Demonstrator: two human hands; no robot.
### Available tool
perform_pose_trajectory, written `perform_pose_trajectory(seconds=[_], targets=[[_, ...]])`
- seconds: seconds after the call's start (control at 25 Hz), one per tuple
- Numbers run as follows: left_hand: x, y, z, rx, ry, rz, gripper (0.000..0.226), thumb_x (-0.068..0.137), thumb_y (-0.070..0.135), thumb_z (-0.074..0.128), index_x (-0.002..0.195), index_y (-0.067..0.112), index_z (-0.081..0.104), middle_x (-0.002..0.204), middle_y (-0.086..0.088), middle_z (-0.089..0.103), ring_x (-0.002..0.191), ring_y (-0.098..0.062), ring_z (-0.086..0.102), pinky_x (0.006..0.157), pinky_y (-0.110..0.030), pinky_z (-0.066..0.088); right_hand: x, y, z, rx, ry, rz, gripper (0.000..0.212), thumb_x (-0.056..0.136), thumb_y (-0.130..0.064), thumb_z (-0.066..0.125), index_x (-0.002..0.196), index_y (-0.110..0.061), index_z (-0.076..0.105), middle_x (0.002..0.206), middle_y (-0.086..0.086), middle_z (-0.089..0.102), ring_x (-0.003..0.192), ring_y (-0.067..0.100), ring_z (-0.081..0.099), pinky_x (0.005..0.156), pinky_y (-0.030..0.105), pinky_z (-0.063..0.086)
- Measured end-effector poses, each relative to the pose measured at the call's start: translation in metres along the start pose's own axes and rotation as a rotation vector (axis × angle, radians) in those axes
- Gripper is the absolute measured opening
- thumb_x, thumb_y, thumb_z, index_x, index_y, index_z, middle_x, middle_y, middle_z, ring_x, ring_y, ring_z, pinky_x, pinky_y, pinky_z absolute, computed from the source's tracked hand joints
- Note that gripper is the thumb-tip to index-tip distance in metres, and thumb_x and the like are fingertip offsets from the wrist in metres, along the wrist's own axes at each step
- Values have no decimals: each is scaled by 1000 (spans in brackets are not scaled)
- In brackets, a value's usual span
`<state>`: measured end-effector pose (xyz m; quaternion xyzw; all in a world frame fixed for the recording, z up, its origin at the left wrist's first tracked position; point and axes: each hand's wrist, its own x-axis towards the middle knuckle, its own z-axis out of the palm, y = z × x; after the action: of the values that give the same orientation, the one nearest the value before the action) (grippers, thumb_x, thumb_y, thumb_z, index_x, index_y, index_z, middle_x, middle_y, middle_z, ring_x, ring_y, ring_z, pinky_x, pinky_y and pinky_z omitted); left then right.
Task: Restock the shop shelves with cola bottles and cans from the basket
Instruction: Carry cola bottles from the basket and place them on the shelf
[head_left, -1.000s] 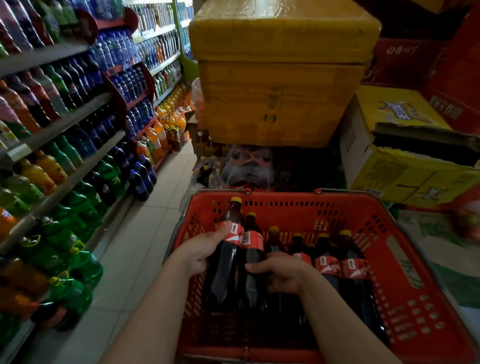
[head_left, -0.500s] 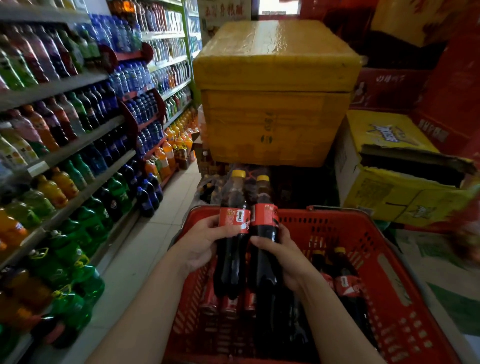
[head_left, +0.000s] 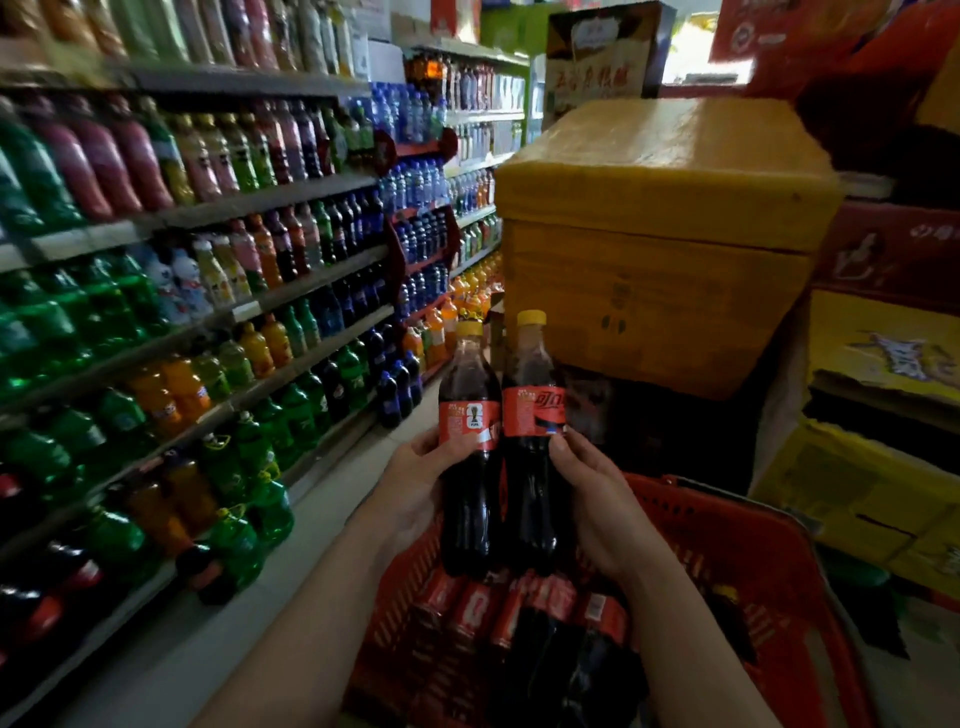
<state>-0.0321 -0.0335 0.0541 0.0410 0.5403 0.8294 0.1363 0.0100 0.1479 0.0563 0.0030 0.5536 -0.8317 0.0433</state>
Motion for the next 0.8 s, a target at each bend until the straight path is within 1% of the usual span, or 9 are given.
perform_pose_trajectory(seconds=[0.12, 0.24, 0.32, 0.4, 0.44, 0.52, 0.64, 0.8], targets=[[-25, 17, -9, -8, 117, 121, 27, 74, 17, 70, 100, 8, 69, 92, -9, 74, 81, -20, 72, 72, -30, 59, 10, -5, 18, -22, -153, 9, 33, 92, -24, 58, 123, -14, 61, 115, 7, 72, 106, 23, 69, 77, 31, 56], [-67, 36, -34, 5, 289, 221, 30, 75, 19, 67, 102, 7, 68, 95, -12, 73, 85, -24, 70, 80, -35, 58, 18, 4, 59, 6, -345, 36, 35, 86, -23, 60, 120, -13, 62, 109, 6, 73, 100, 22, 70, 75, 30, 57], [-109, 48, -56, 35, 421, 277, 34, 79, 19, 69, 109, 5, 66, 101, -15, 71, 91, -27, 68, 84, -40, 56, 15, 17, 98, 30, -480, 81, 36, 84, -24, 61, 119, -14, 63, 108, 6, 72, 100, 22, 69, 76, 31, 56], [-158, 58, -80, 55, 540, 348, 35, 80, 18, 69, 111, 4, 64, 100, -13, 70, 89, -25, 68, 76, -36, 58, 4, 35, 142, 8, -621, 114, 38, 86, -26, 60, 121, -13, 62, 112, 7, 70, 106, 24, 66, 84, 35, 55], [-183, 62, -92, 59, 595, 389, 32, 80, 18, 67, 109, 5, 65, 96, -9, 71, 85, -21, 69, 72, -32, 57, -5, 45, 165, 5, -691, 132, 39, 87, -26, 59, 123, -12, 61, 114, 8, 68, 108, 25, 65, 87, 38, 54], [-232, 67, -113, 62, 696, 469, 27, 78, 19, 63, 102, 8, 66, 88, -4, 73, 79, -16, 70, 67, -27, 56, -23, 65, 207, 17, -813, 195, 39, 87, -26, 59, 123, -13, 61, 113, 8, 68, 107, 25, 65, 91, 41, 53], [-292, 70, -141, 25, 838, 563, 23, 78, 16, 62, 99, 9, 67, 83, -1, 74, 75, -12, 70, 67, -25, 56, -50, 92, 263, 24, -970, 269, 41, 87, -27, 58, 126, -15, 60, 117, 6, 68, 113, 26, 63, 97, 44, 51], [-361, 75, -178, 8, 1002, 635, 17, 79, 15, 62, 92, 12, 72, 84, -2, 75, 76, -13, 70, 70, -24, 56, -83, 129, 333, 23, -1091, 363, 44, 90, -25, 57, 132, -11, 56, 129, 14, 62, 124, 33, 57, 106, 50, 44]])
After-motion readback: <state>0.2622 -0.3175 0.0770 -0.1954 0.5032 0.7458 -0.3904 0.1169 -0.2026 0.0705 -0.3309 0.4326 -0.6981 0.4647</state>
